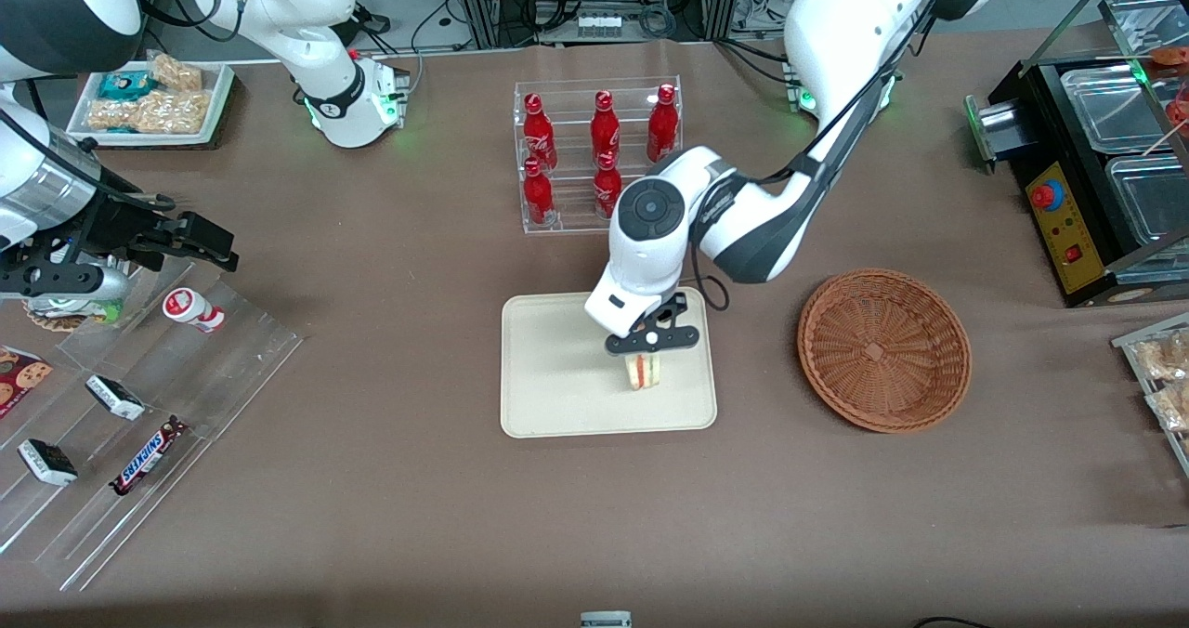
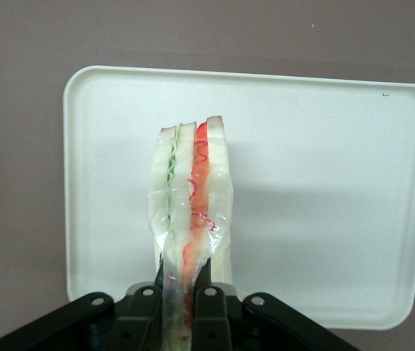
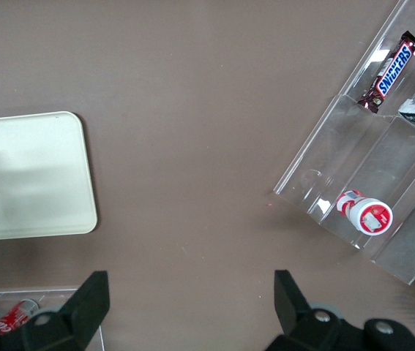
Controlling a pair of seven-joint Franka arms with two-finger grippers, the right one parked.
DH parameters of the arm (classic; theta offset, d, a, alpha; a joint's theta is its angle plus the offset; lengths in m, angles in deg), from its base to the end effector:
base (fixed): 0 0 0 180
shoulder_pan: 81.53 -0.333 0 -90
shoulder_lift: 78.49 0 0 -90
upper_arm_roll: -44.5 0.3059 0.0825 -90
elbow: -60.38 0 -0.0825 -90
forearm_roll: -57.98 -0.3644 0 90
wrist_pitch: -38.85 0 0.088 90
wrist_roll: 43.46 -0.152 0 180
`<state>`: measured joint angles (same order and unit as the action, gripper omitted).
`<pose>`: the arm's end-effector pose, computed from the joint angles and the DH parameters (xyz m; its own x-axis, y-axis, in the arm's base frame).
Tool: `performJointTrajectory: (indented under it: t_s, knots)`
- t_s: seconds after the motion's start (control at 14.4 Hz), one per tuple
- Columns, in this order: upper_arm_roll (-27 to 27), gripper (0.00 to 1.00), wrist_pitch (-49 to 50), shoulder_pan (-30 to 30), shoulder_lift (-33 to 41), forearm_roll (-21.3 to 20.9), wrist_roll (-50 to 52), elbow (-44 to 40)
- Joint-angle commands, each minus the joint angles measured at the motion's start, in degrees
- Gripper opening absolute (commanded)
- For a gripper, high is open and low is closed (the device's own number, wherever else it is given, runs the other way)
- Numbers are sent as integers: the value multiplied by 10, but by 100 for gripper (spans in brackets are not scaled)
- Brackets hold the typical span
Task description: Place sandwich from basket to tray
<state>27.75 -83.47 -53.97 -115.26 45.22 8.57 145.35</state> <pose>0.5280 -0.4513 0.2699 0.9962 0.0778 0.0393 0.0771 -0.9968 0.0194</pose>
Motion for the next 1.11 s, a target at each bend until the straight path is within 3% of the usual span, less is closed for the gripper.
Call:
performJointTrajectory:
  t_s: [0.0, 0.07, 0.14, 0.28, 0.62, 1.04]
  knots:
    - [6, 7, -43, 25, -45, -43, 1, -24]
    - [7, 10, -59, 30, -57, -50, 1, -24]
    - [6, 20, -70, 30, -66, -56, 1, -23]
    - [7, 100, -82, 36, -75, -60, 3, -21]
    - [8, 100, -25, 14, -9, -58, 18, -17]
    - [7, 100, 176, -123, 178, 4, 11, -6]
